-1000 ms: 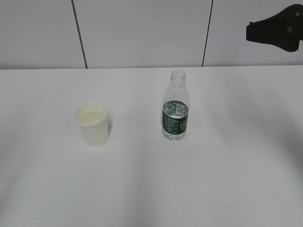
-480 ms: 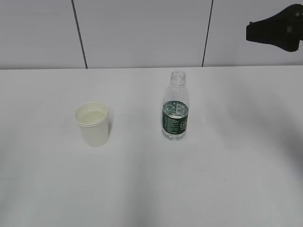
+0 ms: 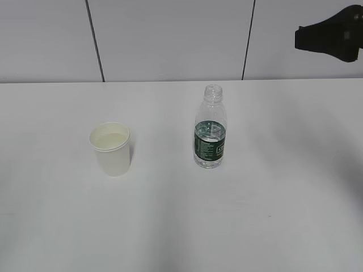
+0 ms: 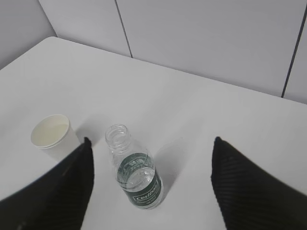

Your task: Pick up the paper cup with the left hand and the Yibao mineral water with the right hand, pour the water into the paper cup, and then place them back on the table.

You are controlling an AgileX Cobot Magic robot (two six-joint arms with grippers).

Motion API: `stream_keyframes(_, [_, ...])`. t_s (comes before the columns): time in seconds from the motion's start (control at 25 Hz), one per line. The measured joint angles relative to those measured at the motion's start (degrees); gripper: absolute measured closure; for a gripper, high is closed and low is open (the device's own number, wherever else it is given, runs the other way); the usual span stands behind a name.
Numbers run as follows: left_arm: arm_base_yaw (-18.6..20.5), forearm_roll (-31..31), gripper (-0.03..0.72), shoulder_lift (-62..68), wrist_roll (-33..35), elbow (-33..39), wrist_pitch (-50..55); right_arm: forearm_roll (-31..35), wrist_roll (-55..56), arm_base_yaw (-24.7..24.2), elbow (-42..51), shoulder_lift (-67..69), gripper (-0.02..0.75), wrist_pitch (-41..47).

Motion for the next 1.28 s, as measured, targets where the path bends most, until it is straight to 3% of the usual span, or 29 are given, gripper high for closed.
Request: stream_keyframes(1.28, [0.0, -0.1, 0.263, 0.0, 0.0, 0.0, 0.0, 0.0, 1.8, 0.2, 0.0, -0.5, 0.146, 1.4])
